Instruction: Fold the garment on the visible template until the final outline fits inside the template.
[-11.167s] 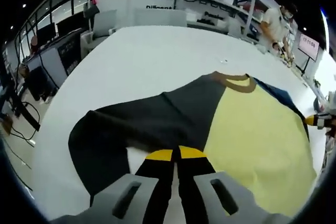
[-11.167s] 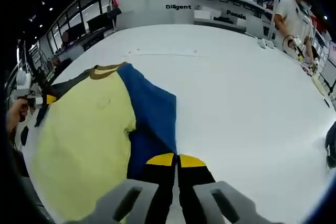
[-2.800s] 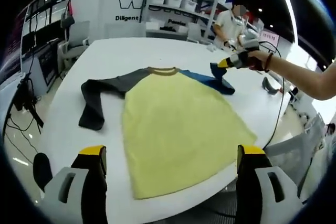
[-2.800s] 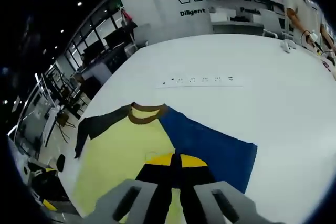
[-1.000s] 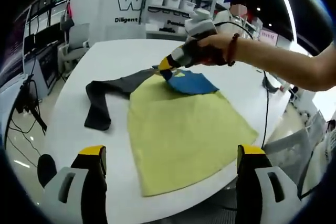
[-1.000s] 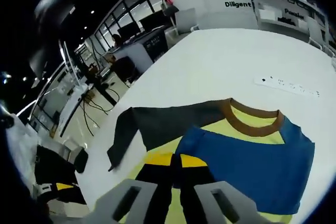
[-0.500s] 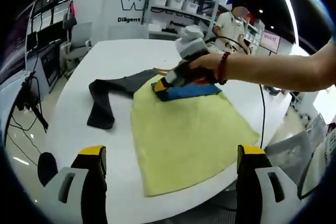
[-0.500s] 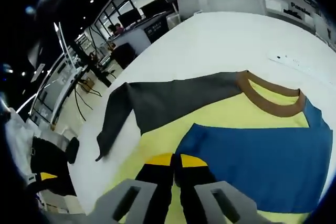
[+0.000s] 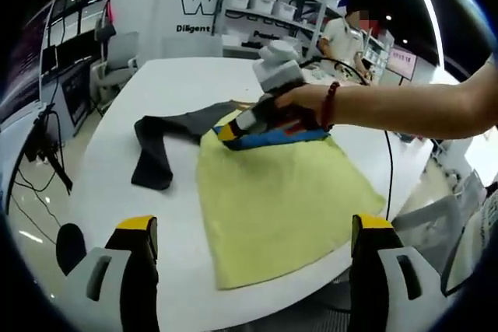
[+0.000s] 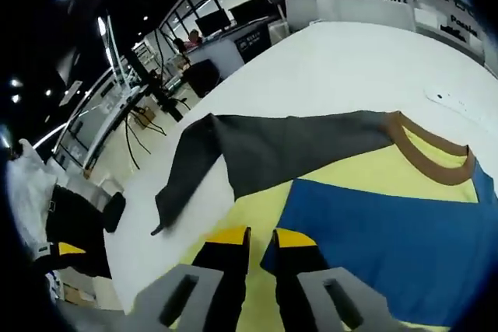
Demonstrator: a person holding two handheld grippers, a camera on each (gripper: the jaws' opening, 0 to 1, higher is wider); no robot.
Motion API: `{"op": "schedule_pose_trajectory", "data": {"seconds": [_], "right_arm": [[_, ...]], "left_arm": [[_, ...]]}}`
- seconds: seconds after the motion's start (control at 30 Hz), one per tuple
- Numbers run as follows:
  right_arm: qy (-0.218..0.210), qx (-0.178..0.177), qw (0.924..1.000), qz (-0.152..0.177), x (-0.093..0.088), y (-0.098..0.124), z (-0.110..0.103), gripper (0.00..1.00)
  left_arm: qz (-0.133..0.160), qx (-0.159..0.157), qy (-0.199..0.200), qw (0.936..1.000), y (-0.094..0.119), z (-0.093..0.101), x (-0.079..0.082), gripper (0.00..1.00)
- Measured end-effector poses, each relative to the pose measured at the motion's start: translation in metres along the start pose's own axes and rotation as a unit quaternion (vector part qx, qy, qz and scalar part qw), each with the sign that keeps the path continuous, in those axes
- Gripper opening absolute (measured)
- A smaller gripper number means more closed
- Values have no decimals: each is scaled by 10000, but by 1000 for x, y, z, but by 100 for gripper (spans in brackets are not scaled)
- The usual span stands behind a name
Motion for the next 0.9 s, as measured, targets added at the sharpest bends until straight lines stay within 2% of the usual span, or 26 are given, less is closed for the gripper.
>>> {"op": "schedule_pose_trajectory", "data": {"seconds": [0.07,0.17,0.4,0.43,0.47,0.63,0.77,0.8,0.9], "right_arm": [[-15,4,10000,17,0,1,1,11],[-149,-244,9990,339,6,15,19,26],[-268,-498,9973,467,5,29,45,44],[-425,-686,9955,505,2,40,65,48],[-461,-735,9948,534,1,43,71,51],[-581,-870,9929,559,-3,56,95,56],[-647,-991,9916,530,-8,61,108,65],[-720,-1059,9905,509,-12,67,117,66],[-745,-1115,9896,527,-15,72,123,67]], "left_arm": [[7,1,1,10000,0,0,0,99],[32,22,1,10000,1,-1,1,99],[48,-1,-75,10000,0,1,4,99],[31,2,-76,10000,-1,0,5,99],[28,3,-74,10000,-1,1,5,99],[34,-17,-88,10000,-3,3,7,99],[30,-38,-102,9999,-5,5,9,99],[35,-39,-101,9999,-6,4,10,99],[16,-64,-87,9999,-8,5,12,99]]}}
Point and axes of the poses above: the point that each gripper's makers call its tool centre point, and the gripper's own axes: y roughly backward along the fingers, z roughly to its right, x roughly out of its top, the point moved 6 cm from there along y, roughly backward along the fingers, and after that the axes turned 13 degrees about -x, right-handed, at the moved point
